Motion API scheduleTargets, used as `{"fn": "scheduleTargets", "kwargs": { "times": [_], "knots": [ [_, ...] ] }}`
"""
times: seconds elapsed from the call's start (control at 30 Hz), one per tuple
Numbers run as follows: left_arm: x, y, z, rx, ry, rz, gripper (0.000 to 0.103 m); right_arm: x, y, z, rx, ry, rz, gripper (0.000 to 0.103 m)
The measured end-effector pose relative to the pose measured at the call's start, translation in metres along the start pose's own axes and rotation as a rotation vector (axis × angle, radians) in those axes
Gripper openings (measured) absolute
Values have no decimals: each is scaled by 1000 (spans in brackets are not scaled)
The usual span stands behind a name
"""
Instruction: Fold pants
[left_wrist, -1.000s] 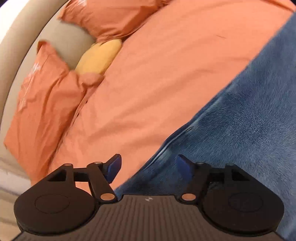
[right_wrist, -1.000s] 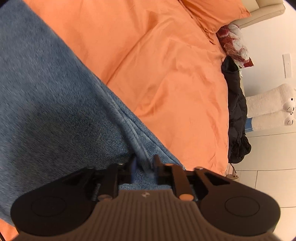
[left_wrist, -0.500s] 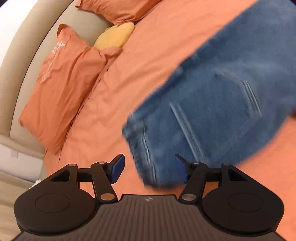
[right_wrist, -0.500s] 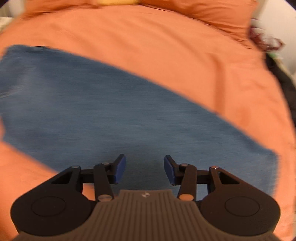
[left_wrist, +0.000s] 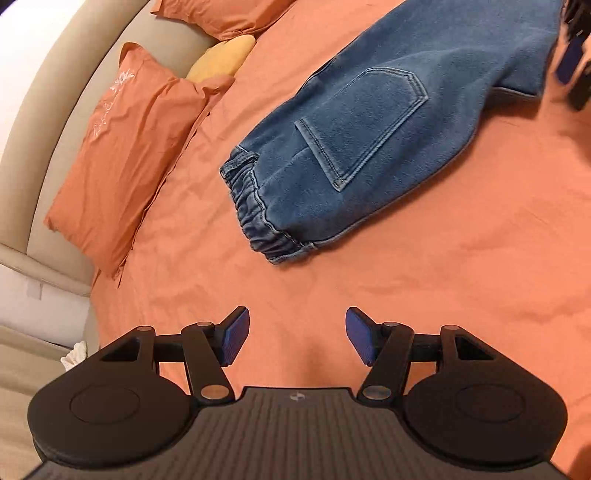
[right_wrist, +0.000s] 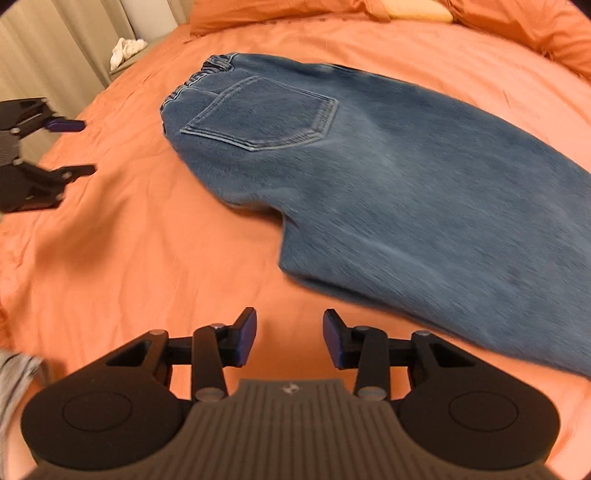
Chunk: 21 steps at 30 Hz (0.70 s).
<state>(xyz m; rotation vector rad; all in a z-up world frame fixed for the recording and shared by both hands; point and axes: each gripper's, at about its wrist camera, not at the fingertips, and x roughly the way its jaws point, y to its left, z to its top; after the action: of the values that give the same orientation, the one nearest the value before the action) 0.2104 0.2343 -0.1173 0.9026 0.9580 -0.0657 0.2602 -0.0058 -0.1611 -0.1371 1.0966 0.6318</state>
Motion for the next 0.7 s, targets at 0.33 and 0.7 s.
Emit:
{"fn": "scheduleTargets", "kwargs": {
  "times": [0.33, 0.7],
  "knots": [
    [4, 1, -5, -30, -77, -20, 71, 10, 10, 13, -130, -58, -118, 12],
    [47, -33, 17, 154, -151, 41, 71, 39, -13, 12, -84, 86, -35, 12]
  ]
}}
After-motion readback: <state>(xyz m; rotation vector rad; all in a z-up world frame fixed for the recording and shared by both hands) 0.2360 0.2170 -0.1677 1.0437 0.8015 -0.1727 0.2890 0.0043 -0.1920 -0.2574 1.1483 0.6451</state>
